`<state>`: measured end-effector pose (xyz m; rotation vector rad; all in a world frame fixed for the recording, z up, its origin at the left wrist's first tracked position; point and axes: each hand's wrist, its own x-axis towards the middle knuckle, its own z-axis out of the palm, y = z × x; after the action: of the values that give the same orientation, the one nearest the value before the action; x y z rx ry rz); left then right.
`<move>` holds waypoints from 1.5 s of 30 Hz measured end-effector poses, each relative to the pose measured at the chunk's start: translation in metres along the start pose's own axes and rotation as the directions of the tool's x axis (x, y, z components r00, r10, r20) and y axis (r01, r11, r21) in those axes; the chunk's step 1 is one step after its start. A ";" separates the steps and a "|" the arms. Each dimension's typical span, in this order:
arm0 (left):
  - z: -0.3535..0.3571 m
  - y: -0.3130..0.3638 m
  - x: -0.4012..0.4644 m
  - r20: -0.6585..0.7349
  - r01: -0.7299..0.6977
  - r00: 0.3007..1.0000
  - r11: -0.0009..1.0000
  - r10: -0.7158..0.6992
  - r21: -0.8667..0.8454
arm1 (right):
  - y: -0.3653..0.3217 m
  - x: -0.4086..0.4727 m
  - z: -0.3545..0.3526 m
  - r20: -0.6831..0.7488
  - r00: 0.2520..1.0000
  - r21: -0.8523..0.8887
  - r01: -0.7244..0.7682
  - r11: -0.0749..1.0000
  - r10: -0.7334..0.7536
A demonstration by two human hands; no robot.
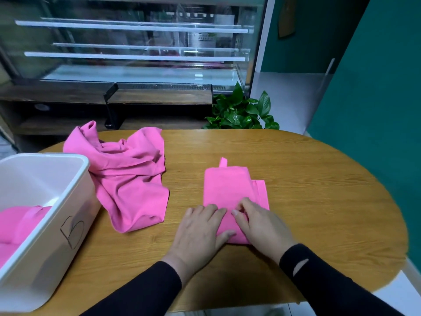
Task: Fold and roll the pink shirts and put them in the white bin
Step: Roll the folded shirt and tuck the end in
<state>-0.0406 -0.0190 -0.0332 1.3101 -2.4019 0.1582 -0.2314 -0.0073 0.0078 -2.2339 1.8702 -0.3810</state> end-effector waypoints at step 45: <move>-0.025 -0.001 0.008 0.029 0.196 0.980 0.938 -0.196 -0.287 | 0.006 0.013 -0.006 0.030 0.998 0.019 -0.054 0.998 0.053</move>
<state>-0.0361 -0.0187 -0.0077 1.3947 -2.1746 -0.2407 -0.2364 -0.0208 0.0123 -2.1596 1.8986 -0.3539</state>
